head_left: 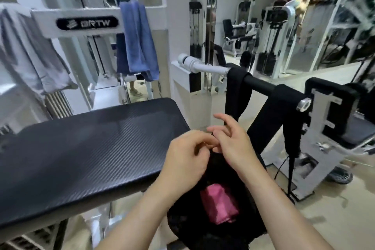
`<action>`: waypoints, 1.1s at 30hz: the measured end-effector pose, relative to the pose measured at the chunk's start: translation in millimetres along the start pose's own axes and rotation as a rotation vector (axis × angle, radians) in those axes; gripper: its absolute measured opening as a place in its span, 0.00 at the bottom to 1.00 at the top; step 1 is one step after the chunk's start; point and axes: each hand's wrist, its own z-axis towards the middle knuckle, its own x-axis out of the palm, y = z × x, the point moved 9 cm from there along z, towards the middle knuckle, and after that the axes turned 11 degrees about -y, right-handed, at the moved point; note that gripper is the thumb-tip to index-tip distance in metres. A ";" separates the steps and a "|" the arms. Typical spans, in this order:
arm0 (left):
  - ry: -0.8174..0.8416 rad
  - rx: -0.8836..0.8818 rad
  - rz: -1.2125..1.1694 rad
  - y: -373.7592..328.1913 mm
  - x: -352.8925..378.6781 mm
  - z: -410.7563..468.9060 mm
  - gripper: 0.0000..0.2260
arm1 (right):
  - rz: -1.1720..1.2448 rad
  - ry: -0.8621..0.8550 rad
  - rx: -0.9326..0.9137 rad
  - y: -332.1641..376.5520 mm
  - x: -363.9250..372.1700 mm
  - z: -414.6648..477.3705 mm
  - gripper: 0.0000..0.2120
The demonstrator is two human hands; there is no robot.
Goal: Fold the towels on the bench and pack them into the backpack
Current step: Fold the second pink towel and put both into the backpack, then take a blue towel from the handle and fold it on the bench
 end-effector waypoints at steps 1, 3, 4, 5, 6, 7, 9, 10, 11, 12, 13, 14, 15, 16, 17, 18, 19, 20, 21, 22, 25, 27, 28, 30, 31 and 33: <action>-0.020 -0.044 0.003 1.1 -5.4 13.5 0.16 | 0.006 0.012 -0.008 10.5 3.2 5.4 0.20; -0.047 -0.111 0.007 10.0 -12.8 40.1 0.15 | 0.010 0.035 -0.016 27.1 11.1 18.1 0.22; -0.069 -0.133 0.009 16.0 -16.8 53.4 0.13 | -0.003 0.043 -0.025 34.2 15.1 25.1 0.22; -0.096 -0.151 0.014 21.8 -21.7 67.1 0.12 | -0.027 0.049 -0.037 41.6 19.6 32.2 0.23; -0.117 -0.170 0.029 29.3 -26.4 80.7 0.12 | -0.059 0.057 -0.053 48.2 24.9 39.9 0.23; -0.129 -0.189 0.050 36.7 -31.2 93.8 0.12 | -0.084 0.068 -0.069 55.4 32.0 47.1 0.22; -0.132 -0.220 0.097 53.2 -41.5 119.3 0.13 | -0.117 0.115 -0.090 66.7 52.2 63.3 0.22; -0.131 -0.230 0.122 62.6 -47.1 131.2 0.14 | -0.125 0.143 -0.091 70.2 64.8 72.2 0.22; -0.131 -0.242 0.145 74.0 -52.4 143.4 0.14 | -0.125 0.169 -0.083 72.9 78.5 81.7 0.23; -0.139 -0.257 0.165 85.0 -58.9 154.9 0.15 | -0.114 0.195 -0.069 75.1 93.3 91.5 0.24; -0.152 -0.270 0.188 96.7 -66.0 166.5 0.16 | -0.100 0.216 -0.056 76.8 108.5 101.7 0.25; -0.165 -0.279 0.211 108.0 -73.0 177.8 0.16 | -0.091 0.233 -0.046 78.6 123.7 111.3 0.26; -0.177 -0.278 0.248 119.2 -80.0 189.5 0.17 | -0.087 0.250 -0.040 80.4 139.0 120.8 0.26; -0.185 -0.263 0.308 131.3 -86.5 202.2 0.17 | -0.083 0.270 -0.030 82.1 154.9 130.0 0.26; -0.180 -0.235 0.388 141.9 -91.3 214.6 0.18 | -0.068 0.291 -0.016 84.2 170.5 138.5 0.26; -0.154 -0.212 0.468 153.3 -93.5 225.9 0.20 | -0.051 0.305 0.003 85.2 184.8 147.5 0.26; -0.114 -0.205 0.541 164.9 -94.2 235.8 0.21 | -0.037 0.317 0.012 86.7 199.3 156.6 0.28; -0.068 -0.208 0.601 177.1 -94.4 245.0 0.22 | -0.039 0.325 0.012 88.1 213.5 165.7 0.30; -0.017 -0.212 0.647 188.1 -93.1 254.1 0.22 | -0.052 0.327 0.001 89.6 227.2 175.2 0.33; 0.027 -0.217 0.675 197.8 -90.1 263.3 0.22 | -0.063 0.324 -0.006 91.2 238.5 183.4 0.37; 0.141 -0.204 0.688 220.4 -73.6 287.9 0.24 | -0.023 0.299 -0.003 94.0 266.3 208.2 0.40; 0.159 -0.185 0.608 227.8 -65.5 299.1 0.26 | 0.017 0.301 0.024 94.1 281.1 221.3 0.39; 0.127 -0.190 0.517 230.5 -66.3 302.6 0.26 | 0.036 0.297 0.041 93.0 287.4 227.6 0.39; 0.038 -0.253 0.260 235.7 -74.6 303.8 0.23 | 0.091 0.232 0.069 90.0 293.5 239.9 0.37; 0.005 -0.284 0.160 237.8 -79.1 302.8 0.21 | 0.106 0.170 0.068 88.3 294.0 246.2 0.36; -0.046 -0.290 0.091 235.8 -87.7 301.1 0.18 | 0.115 0.094 0.056 88.9 297.0 253.7 0.33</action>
